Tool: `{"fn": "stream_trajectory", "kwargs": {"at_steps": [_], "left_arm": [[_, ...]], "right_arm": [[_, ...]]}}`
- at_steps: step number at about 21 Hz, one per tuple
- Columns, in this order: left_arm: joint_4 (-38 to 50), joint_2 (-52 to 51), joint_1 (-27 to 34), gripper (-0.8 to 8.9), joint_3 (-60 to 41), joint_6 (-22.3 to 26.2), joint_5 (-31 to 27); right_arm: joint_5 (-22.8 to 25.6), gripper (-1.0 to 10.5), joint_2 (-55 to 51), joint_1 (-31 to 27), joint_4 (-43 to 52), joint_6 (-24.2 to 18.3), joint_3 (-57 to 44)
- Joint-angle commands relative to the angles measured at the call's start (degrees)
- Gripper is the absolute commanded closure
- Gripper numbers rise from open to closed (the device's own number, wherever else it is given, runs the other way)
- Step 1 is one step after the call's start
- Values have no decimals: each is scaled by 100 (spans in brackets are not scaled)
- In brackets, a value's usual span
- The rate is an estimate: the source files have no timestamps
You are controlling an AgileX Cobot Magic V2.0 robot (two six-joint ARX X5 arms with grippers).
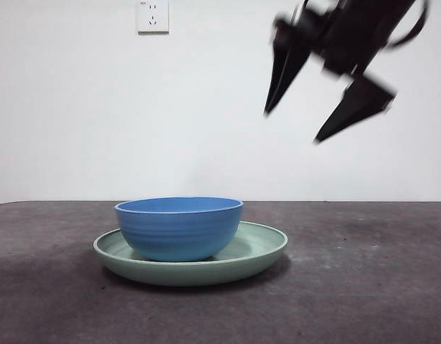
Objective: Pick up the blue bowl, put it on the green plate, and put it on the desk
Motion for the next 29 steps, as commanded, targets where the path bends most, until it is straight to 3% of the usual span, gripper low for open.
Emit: {"fn": "stream_trajectory", "kwargs": {"at_steps": [1,5,13,19,24,25,26,27,28,29], "left_arm": [[33,11,-48,188,59,7,-35],[52,11,-48,188,57,9,-35],[59,11,-48,188,48,-192,-35],[59,11,-48,188,31,-459,-35],[76,11,-48,203,31,-485,-35],[81,11,-48,251,31,-483,-35],[79,11,-48,359,31,-481,-35],[74,11,-48,500,31,-474,-35],[74,11,-48,695,31,-470,-35],[76,11,-48,828,31,-472,-37]], "right_arm": [[260,410,-723,90,-719,-472,116],[881,388,-2094,319,-2020,-739,114],[920,391,-4203,518,-3338,-772,98],[1014,391,-5145,518,-3550,-621,96],[1023,399,-5281,518,-3659,-621,96],[1021,430,-5281,518,-3696,-623,96],[1021,546,-5278,518,-3744,-629,96],[1021,667,-5276,518,-3762,-654,94],[1021,893,-5274,518,-3759,-667,87],[1021,941,-5274,518,-3740,-671,81]]}}
